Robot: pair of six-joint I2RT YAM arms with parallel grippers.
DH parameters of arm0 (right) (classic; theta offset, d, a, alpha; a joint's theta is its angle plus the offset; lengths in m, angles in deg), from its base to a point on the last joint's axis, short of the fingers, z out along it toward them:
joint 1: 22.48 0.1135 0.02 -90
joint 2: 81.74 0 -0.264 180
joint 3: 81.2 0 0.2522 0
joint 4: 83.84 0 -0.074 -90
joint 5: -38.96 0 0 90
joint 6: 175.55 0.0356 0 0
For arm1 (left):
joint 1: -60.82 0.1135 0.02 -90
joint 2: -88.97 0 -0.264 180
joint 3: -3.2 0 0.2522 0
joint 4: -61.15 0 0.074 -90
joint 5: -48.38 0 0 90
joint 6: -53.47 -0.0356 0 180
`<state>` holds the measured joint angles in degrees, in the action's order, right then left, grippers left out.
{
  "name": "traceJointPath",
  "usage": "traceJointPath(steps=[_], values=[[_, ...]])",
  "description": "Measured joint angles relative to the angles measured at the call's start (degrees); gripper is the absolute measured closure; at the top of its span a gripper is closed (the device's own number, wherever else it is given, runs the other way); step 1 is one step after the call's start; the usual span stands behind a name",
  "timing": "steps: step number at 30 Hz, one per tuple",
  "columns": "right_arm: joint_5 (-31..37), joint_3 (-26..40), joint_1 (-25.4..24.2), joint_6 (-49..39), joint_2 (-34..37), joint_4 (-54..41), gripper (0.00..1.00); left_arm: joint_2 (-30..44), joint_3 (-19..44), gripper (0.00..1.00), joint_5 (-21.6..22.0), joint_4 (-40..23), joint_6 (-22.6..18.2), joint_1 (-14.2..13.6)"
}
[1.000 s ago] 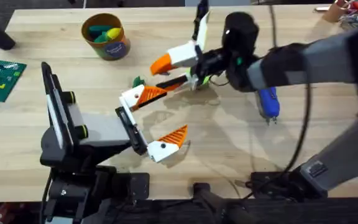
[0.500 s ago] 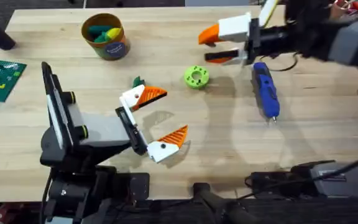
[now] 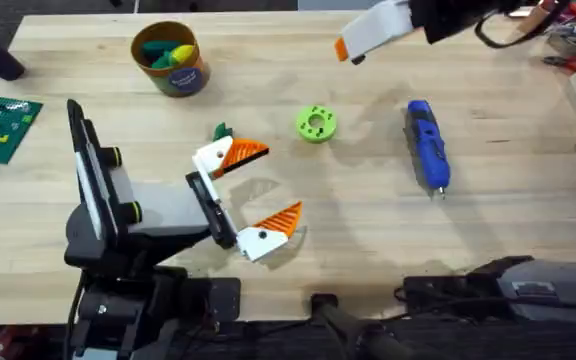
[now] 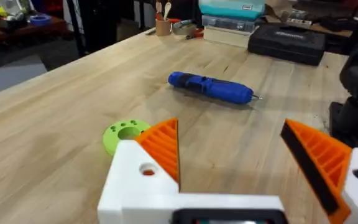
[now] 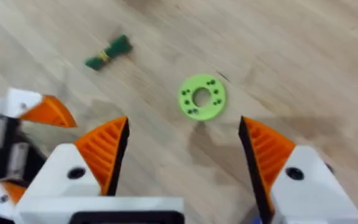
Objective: Pick up the gripper from the table and insert it into the empty holder that is missing its gripper. Then pick up a screw, insert it into the mounting hole, and use the screwdriver to tighten it. Finally, clean up the table by picking up the vegetable and placing it into the bucket.
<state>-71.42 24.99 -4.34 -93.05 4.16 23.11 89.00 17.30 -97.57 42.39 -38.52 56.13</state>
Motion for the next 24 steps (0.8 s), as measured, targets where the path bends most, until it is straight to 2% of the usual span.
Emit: traceJointPath(steps=[6, 10, 14, 24], values=[[18.18, 2.66, 11.22, -3.17, -0.15, -3.62, 0.008, 0.00, 0.00, 0.015, 0.00, 0.00, 0.00, 0.00], [24.84, 2.66, 16.86, -3.71, 0.58, -6.23, 0.008, 0.00, 0.00, 0.014, 0.00, 0.00, 0.00, 0.00], [27.37, 2.70, 19.43, -3.56, 3.13, -9.79, 0.008, 0.00, 0.00, 0.015, 0.00, 0.00, 0.00, 0.00], [27.63, 2.70, 18.37, 0.86, 11.92, -8.25, 0.008, 0.00, 0.00, 0.014, 0.00, 0.00, 0.00, 0.00]])
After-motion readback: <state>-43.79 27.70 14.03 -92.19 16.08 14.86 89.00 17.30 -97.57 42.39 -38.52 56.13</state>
